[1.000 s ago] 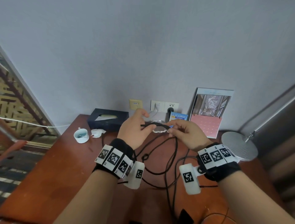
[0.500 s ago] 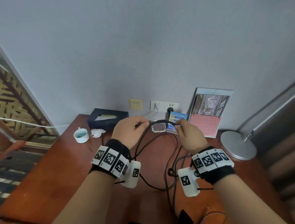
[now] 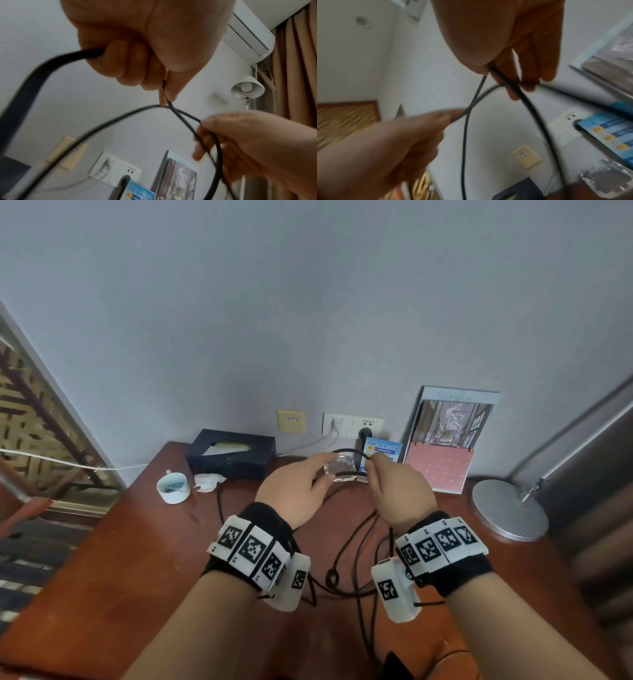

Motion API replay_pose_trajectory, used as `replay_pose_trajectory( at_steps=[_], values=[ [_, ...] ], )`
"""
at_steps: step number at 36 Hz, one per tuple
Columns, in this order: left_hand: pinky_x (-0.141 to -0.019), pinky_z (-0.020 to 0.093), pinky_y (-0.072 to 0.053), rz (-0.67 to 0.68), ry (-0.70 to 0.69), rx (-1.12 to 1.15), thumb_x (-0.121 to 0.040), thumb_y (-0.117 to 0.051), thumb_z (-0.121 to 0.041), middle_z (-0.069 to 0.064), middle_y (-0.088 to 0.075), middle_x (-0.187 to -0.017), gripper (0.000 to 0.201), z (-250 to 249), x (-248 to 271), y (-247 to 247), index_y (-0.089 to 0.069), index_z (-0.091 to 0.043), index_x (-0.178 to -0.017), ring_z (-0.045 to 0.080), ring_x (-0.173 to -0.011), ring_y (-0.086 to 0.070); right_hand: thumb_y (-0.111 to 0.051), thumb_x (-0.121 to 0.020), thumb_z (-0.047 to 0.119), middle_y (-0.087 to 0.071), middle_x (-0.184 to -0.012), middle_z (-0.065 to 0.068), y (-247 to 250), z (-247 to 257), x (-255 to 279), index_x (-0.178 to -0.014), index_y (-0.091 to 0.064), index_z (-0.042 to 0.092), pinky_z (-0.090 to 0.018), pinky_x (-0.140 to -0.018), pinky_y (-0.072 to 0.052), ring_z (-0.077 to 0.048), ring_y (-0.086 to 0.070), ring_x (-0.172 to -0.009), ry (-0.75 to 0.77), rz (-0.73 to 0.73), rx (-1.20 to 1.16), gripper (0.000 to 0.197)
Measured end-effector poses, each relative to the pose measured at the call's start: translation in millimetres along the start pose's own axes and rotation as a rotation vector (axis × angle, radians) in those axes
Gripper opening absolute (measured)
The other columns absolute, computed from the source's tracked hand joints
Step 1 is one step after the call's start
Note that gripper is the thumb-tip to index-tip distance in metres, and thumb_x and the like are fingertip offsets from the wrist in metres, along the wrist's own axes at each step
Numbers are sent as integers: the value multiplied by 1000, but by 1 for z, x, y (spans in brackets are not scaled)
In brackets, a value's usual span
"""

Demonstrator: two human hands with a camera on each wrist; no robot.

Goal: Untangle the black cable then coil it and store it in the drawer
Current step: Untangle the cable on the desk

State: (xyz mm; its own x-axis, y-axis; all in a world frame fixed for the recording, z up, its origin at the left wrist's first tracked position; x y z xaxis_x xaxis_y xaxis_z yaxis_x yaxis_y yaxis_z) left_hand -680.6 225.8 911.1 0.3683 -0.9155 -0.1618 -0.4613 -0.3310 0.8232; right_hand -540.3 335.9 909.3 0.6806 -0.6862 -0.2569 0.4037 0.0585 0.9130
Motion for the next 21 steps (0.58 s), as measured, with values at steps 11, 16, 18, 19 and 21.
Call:
replay_pose_trajectory(
  at_steps=[11, 16, 18, 19, 21],
  values=[
    [-81, 34, -40, -326, 243, -6, -103, -35, -31, 4, -67, -104, 31, 45, -2, 48, -62, -17, -112, 24, -95, -57, -40, -97, 22, -64, -100, -22, -1, -96, -4, -93, -56, 2, -33, -68, -36, -37, -59, -94, -476, 66, 51, 26],
    [-72, 31, -34, -477, 220, 151, -104, -34, -27, 1, -62, -88, 27, 34, -6, 53, -59, -18, -97, 19, -83, -52, -45, -94, 25, -67, -105, -18, -25, -117, 9, -101, -63, 5, -33, -75, -45, -33, -61, -96, -570, 230, 109, 28],
    [-72, 31, -36, -505, 208, 212, -104, -33, -26, 1, -62, -86, 27, 31, -7, 52, -57, -17, -98, 19, -81, -53, -50, -91, 18, -67, -109, -14, -30, -118, 15, -115, -63, 12, -34, -85, -46, -31, -60, -102, -544, 236, 61, 28],
    [-71, 31, -36, -499, 196, 228, -104, -33, -25, 2, -61, -84, 26, 29, -8, 51, -57, -17, -98, 18, -79, -53, -50, -89, 10, -67, -113, -11, -30, -116, 18, -120, -62, 17, -33, -89, -45, -30, -60, -105, -514, 230, 13, 34],
    [-68, 32, -34, -456, 160, 251, -104, -33, -24, 1, -58, -78, 23, 25, -10, 46, -54, -17, -98, 16, -72, -52, -45, -87, 0, -64, -123, -8, -30, -112, 21, -129, -57, 22, -30, -97, -41, -27, -57, -113, -472, 236, -48, 49]
  ],
)
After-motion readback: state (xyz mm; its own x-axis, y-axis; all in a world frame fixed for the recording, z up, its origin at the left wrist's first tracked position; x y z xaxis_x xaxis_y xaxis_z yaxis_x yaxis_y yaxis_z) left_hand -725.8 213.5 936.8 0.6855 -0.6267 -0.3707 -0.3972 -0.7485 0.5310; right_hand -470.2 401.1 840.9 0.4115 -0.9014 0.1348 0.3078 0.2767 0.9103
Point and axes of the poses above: each hand's wrist, its own x-axis away from the middle knuckle, its own y-axis out of the back of the hand, z = x × y, the point moved 2 cm from there along -x, towards the middle knuckle
